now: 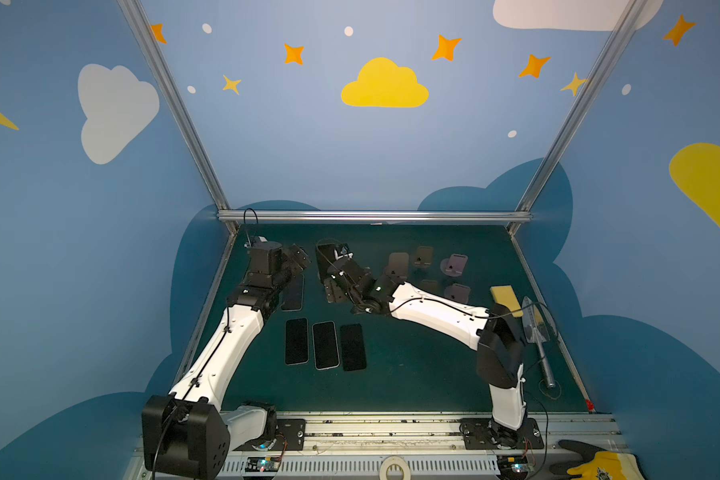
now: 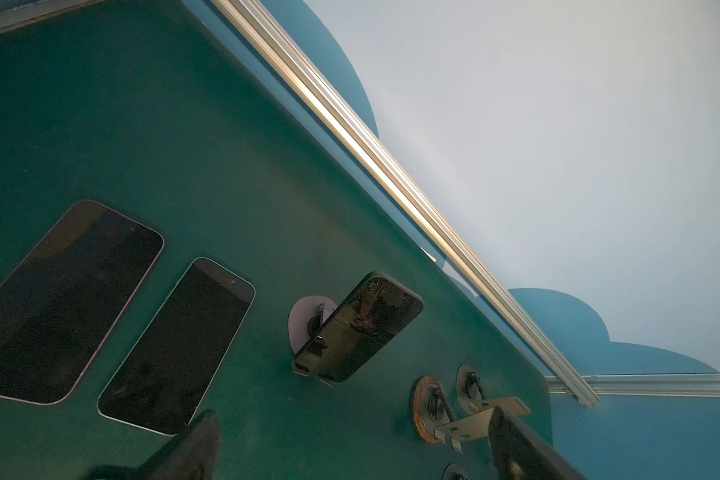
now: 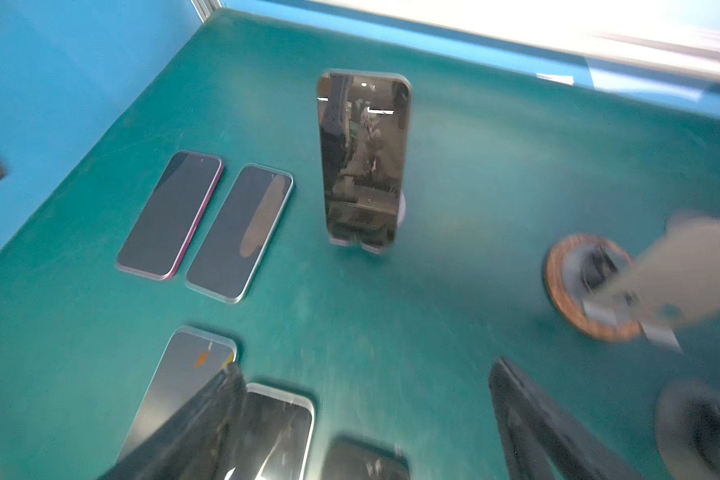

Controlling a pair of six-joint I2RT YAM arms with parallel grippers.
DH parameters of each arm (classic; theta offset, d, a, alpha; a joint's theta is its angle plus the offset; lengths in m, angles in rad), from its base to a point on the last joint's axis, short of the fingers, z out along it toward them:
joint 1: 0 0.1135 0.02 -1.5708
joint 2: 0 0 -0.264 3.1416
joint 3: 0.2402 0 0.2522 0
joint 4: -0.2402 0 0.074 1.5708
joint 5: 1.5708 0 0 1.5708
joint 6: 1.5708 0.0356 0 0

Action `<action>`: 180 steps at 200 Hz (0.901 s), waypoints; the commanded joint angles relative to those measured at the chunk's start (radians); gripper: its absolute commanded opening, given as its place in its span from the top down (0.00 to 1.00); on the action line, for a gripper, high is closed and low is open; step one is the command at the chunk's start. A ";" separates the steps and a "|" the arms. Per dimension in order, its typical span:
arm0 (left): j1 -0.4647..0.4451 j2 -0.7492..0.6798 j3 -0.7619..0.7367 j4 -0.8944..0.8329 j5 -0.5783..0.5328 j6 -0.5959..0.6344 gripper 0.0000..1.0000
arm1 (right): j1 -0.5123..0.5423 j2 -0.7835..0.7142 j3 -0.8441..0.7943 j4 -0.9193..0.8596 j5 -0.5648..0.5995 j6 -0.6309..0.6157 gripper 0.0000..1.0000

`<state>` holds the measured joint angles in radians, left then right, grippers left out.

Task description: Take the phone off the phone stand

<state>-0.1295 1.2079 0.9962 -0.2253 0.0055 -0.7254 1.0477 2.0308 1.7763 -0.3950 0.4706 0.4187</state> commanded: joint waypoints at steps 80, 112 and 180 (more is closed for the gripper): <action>0.036 -0.022 -0.029 0.052 0.039 -0.019 0.00 | -0.113 0.380 0.607 -0.141 -0.162 -0.096 0.07; 0.041 -0.027 -0.037 0.062 0.037 -0.019 0.00 | -0.130 0.411 0.635 -0.084 -0.213 -0.117 0.07; 0.049 0.018 -0.027 0.055 0.050 -0.004 0.00 | -0.101 0.250 0.469 0.001 -0.135 -0.161 0.08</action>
<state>-0.0868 1.2049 0.9573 -0.1692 0.0494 -0.7425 0.9222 2.4187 2.3573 -0.4480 0.2848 0.2817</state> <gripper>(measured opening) 0.998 0.924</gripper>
